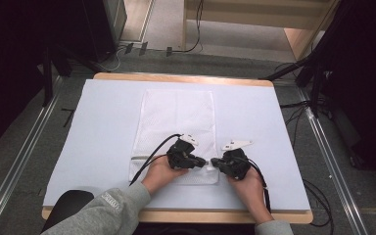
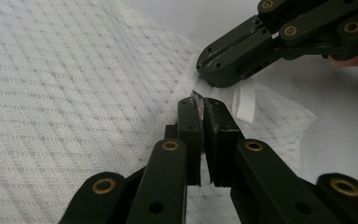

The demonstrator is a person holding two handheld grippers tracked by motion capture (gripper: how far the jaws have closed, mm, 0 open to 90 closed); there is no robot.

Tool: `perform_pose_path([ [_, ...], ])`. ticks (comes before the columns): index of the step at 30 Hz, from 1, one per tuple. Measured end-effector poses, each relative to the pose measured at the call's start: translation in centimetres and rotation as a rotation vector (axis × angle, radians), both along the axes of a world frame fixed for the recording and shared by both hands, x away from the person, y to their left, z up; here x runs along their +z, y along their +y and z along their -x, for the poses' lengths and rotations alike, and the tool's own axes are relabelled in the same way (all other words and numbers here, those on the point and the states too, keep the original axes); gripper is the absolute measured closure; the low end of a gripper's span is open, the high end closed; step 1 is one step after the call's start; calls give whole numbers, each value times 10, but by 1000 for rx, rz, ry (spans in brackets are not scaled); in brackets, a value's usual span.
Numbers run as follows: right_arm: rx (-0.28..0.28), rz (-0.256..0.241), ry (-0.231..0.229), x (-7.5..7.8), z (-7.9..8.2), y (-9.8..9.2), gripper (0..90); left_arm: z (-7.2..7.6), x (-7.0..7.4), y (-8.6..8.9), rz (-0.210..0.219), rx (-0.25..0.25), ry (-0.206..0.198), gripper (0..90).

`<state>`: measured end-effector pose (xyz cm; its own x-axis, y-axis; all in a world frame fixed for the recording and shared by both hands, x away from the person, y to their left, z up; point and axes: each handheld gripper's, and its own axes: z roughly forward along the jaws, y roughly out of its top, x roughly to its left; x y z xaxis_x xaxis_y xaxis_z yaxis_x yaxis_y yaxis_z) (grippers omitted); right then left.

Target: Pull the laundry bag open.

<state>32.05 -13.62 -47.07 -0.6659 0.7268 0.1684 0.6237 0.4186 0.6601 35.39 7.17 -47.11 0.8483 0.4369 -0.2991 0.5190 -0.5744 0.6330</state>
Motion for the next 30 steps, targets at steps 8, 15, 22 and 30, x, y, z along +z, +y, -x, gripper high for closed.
perform_pose_path([
  [8, 19, 12, -22, -1, 1, 1, 900, -9, 3, 1, 9, 33, 92, 878],
  [15, 40, 9, -40, -2, 1, 0, 900, -14, 6, 3, 18, 36, 163, 879],
  [22, 50, 7, -50, -3, 2, 0, 900, -19, 4, 6, 28, 42, 218, 881],
  [30, 56, 11, -63, -3, 3, 0, 900, -23, 7, 14, 25, 44, 243, 881],
])
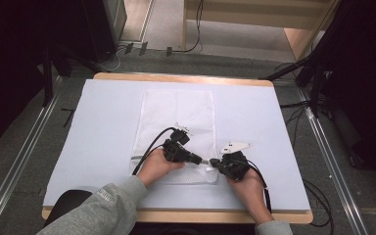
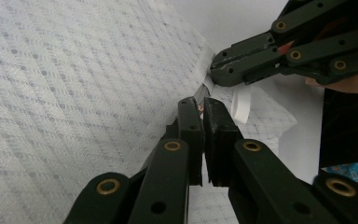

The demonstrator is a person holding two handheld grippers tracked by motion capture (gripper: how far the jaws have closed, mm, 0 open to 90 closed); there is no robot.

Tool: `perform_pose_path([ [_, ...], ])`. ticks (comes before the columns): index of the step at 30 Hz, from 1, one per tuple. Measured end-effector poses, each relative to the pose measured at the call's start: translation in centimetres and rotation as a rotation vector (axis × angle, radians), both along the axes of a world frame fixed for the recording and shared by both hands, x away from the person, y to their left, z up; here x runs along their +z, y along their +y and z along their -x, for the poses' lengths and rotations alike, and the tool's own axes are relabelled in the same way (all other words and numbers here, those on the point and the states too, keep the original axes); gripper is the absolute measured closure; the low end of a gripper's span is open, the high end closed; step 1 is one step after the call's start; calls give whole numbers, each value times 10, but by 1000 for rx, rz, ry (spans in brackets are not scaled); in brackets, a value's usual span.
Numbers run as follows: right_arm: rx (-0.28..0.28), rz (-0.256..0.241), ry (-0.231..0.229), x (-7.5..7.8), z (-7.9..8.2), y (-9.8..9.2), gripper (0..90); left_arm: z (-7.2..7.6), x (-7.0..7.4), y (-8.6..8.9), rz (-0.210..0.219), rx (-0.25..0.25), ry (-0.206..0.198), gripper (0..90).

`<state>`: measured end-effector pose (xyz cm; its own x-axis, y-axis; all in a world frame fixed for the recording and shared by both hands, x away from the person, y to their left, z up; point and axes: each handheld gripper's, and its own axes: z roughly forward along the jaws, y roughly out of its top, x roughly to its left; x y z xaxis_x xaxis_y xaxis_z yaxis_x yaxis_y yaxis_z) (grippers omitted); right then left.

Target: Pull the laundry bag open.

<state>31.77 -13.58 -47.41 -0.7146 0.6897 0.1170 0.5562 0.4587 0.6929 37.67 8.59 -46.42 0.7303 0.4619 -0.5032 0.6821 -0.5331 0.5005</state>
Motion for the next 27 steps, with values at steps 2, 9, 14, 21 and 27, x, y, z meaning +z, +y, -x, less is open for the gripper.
perform_pose_path([
  [2, 0, -3, 0, 0, 0, -1, 900, 0, 1, 2, -3, -2, 4, 881],
  [9, -3, -24, 15, -1, -1, -3, 900, 1, 3, 6, 1, -3, 14, 881],
  [14, 0, -25, 14, -1, -1, -3, 900, -2, 4, 11, -8, -1, 21, 881],
  [21, 9, -37, 6, -3, -1, -5, 900, -2, 4, 13, -9, -6, 33, 881],
  [27, 12, -37, 4, -3, -1, -5, 900, -4, 6, 21, -2, 7, 46, 881],
])
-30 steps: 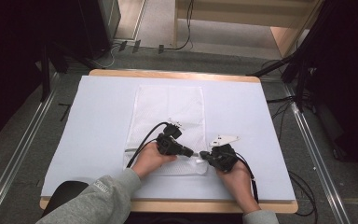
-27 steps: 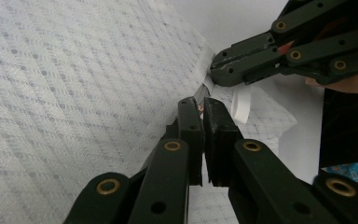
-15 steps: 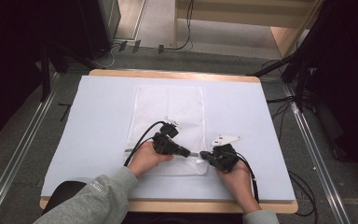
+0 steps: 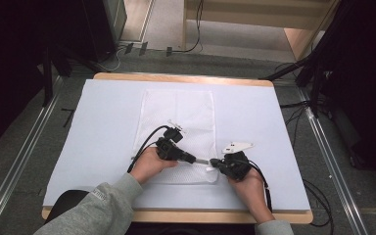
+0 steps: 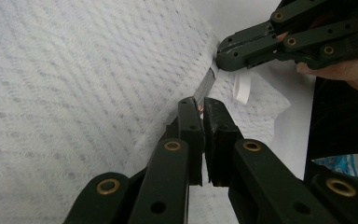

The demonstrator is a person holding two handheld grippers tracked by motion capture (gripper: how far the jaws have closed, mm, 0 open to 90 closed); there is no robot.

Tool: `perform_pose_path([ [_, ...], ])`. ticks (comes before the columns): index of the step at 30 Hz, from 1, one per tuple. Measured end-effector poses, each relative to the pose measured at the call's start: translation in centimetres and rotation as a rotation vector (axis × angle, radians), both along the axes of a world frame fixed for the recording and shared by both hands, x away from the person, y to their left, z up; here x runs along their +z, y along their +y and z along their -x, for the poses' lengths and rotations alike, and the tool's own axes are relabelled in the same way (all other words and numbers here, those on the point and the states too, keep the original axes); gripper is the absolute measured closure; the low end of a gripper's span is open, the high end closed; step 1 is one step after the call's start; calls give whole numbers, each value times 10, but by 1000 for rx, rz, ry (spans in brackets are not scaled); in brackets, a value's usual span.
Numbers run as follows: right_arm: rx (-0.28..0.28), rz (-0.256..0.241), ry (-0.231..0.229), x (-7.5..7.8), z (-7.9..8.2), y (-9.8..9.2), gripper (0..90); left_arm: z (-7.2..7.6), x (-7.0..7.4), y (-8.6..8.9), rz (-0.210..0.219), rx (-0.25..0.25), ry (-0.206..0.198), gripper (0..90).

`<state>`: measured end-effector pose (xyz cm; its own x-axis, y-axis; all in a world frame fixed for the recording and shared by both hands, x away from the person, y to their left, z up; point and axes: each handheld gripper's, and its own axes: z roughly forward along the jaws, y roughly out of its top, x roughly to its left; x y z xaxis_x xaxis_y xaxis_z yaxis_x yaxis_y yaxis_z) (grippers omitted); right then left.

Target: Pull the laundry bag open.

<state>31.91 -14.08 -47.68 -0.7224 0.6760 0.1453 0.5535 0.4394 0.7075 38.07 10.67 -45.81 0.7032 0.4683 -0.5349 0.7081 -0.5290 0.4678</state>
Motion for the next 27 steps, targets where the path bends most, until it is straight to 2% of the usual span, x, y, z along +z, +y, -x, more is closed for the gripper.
perform_pose_path([
  [8, 5, -5, 6, 0, -1, -1, 900, -2, 1, 8, -2, 3, 21, 880],
  [17, 13, -9, 8, 0, -2, -2, 900, -1, 3, 16, 1, 4, 21, 881],
  [20, 17, -10, 5, -1, -1, -2, 900, 0, 4, 18, -13, 9, 14, 881],
  [27, 27, -9, 2, -1, -2, -2, 900, -2, 6, 27, 0, 23, 25, 880],
])
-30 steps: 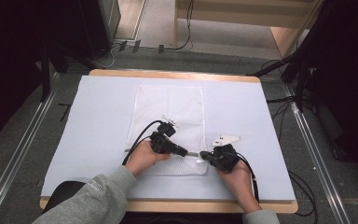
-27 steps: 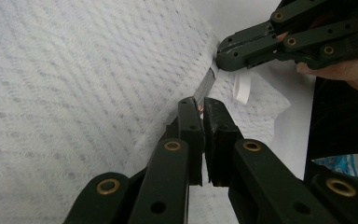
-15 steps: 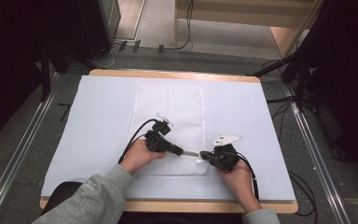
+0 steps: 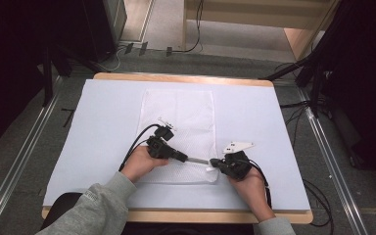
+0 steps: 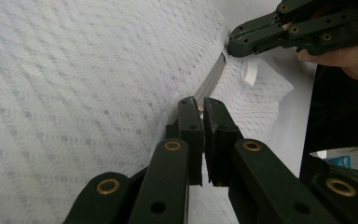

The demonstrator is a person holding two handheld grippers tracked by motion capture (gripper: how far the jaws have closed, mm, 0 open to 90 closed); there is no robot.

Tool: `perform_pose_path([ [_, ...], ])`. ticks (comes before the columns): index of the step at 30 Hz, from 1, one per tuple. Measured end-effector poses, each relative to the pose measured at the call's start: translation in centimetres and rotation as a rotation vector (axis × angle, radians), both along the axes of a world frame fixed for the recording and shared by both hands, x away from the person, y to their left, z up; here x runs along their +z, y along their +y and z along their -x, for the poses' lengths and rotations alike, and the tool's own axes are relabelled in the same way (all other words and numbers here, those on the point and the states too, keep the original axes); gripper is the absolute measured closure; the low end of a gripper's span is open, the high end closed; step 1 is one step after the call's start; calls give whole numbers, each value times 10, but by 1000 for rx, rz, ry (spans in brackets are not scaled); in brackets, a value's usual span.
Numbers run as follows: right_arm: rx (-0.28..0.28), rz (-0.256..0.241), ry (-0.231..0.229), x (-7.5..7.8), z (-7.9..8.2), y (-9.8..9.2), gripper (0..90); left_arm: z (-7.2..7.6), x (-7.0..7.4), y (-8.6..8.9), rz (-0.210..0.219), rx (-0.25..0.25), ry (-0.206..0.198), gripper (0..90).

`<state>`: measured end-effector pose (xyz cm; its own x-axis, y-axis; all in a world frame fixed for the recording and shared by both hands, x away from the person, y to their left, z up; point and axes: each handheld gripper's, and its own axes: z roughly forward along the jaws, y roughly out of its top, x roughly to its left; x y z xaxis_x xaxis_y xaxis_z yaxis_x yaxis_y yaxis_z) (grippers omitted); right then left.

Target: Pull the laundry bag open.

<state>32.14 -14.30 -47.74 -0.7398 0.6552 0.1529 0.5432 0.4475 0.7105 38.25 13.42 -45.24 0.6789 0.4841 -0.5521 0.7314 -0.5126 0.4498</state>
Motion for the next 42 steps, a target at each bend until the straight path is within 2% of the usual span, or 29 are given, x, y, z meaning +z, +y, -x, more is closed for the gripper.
perform_pose_path([
  [5, -1, -1, 14, 1, -1, 0, 900, 0, 3, 7, 0, 2, -5, 880],
  [12, 3, -1, 16, 1, -1, 0, 900, 1, 5, 18, -4, 8, 1, 880],
  [23, 9, -4, 15, 0, -2, -1, 900, 5, 9, 30, -17, 12, -10, 880],
  [30, 5, -6, 22, 0, -2, -1, 900, 4, 11, 40, -12, 27, 8, 880],
  [36, 6, -10, 20, 0, -3, -1, 900, 3, 13, 50, -14, 36, 4, 880],
  [42, 7, -7, 21, 0, -2, -1, 900, 2, 15, 63, 1, 51, 9, 880],
])
